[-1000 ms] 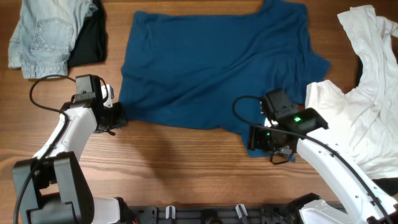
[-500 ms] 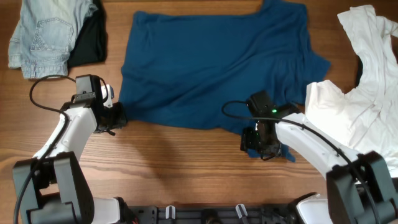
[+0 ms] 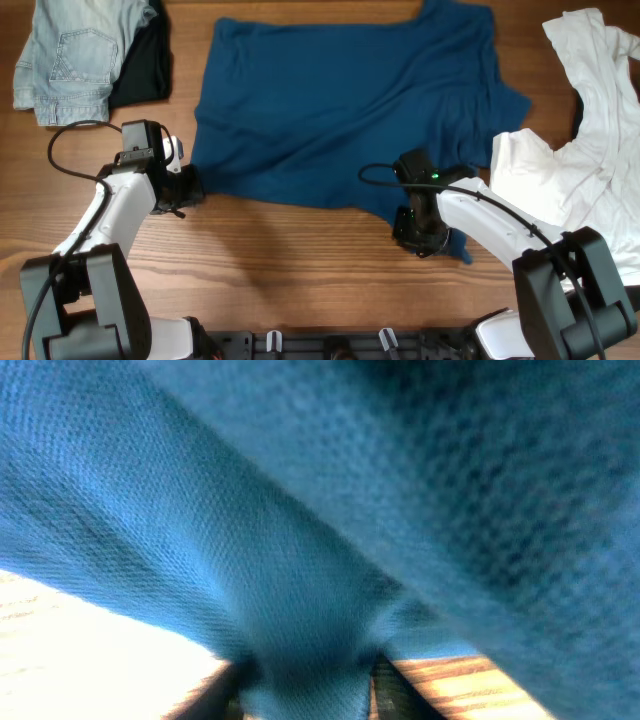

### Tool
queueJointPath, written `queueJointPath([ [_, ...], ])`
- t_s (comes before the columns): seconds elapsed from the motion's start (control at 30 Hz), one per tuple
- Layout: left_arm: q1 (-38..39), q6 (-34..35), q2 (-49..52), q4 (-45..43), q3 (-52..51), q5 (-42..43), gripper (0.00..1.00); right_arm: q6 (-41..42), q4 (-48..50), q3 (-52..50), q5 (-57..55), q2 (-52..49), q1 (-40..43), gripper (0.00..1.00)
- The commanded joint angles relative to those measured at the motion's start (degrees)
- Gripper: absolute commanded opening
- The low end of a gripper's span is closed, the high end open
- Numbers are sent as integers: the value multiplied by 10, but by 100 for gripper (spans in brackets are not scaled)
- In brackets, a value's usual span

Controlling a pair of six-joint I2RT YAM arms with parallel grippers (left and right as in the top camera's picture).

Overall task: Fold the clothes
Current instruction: 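Grasp the bottom hem with both grippers and fold it upward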

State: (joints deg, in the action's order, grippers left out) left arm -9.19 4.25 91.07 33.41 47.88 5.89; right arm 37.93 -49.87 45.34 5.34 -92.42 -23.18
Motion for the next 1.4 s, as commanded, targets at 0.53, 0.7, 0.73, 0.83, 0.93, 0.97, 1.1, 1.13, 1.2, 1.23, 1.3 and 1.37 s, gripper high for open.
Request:
queueJointPath([
  [0.53,-12,14,-168,118,129,-10,4,-50,-221,216,6,223,73,4],
  [0.7,-12,14,-212,141,129,-10,4,-64,-292,252,5,242,99,4],
  [0.73,-12,14,-217,145,129,-10,4,-64,-299,252,6,245,99,4],
  [0.83,-12,14,-229,155,129,-10,4,-64,-318,252,17,253,99,4],
  [0.93,-12,14,-242,162,129,-10,4,-65,-326,252,35,270,99,4],
  [0.97,-12,14,-247,163,129,-10,4,-64,-328,254,35,279,99,4],
  [1.1,-12,25,-249,157,129,-10,4,-65,-304,258,10,284,99,4],
  [1.13,-12,25,-247,155,129,-10,4,-66,-293,258,5,279,99,4],
  [1.2,-12,25,-242,151,129,-10,4,-80,-271,258,4,261,99,4],
  [1.23,-12,25,-239,148,129,-10,4,-82,-259,258,2,249,99,4],
  [1.3,-12,25,-233,144,129,-10,4,-93,-237,258,0,224,99,4],
  [1.37,-12,25,-228,143,129,-12,4,-94,-225,258,0,207,99,4],
])
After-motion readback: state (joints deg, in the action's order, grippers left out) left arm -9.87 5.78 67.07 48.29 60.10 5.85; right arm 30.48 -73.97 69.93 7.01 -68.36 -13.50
